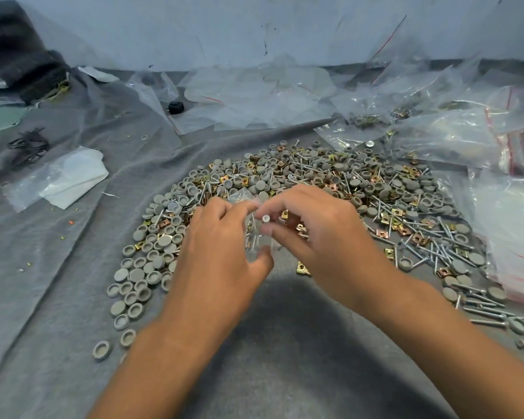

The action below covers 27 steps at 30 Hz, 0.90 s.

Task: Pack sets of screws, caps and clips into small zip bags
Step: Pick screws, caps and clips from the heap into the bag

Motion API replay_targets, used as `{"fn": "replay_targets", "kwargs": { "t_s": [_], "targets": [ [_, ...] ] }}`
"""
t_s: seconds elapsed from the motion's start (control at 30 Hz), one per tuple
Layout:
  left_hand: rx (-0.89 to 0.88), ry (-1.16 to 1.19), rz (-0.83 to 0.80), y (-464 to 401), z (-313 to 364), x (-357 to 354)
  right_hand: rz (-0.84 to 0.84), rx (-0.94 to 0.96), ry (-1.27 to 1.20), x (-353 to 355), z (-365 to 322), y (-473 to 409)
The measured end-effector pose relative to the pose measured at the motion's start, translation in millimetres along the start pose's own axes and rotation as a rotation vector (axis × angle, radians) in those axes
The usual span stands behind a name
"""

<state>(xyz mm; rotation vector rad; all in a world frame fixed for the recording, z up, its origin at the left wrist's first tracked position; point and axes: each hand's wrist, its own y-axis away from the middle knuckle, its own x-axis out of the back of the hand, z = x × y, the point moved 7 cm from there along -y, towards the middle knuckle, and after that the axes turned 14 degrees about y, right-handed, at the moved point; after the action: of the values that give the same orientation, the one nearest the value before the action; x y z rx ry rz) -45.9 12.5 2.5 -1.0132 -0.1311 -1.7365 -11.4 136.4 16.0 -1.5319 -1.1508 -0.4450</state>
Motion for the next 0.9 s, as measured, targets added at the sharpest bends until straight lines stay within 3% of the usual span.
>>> {"fn": "replay_targets", "kwargs": {
  "t_s": [0.3,0.57,0.73,0.9],
  "targets": [
    [-0.005,0.049,0.029,1,3,6,0.061,-0.080,-0.025,7,12,2],
    [-0.159,0.023,0.090,2,19,15,0.090,-0.032,-0.007,24,14,-3],
    [-0.136,0.073,0.131,-1,13,16,-0.231,-0.216,-0.120,-1,32,5],
    [-0.103,0.152,0.241,-2,8,25,-0.510,-0.078,0.138,-26,28,23]
  ]
}}
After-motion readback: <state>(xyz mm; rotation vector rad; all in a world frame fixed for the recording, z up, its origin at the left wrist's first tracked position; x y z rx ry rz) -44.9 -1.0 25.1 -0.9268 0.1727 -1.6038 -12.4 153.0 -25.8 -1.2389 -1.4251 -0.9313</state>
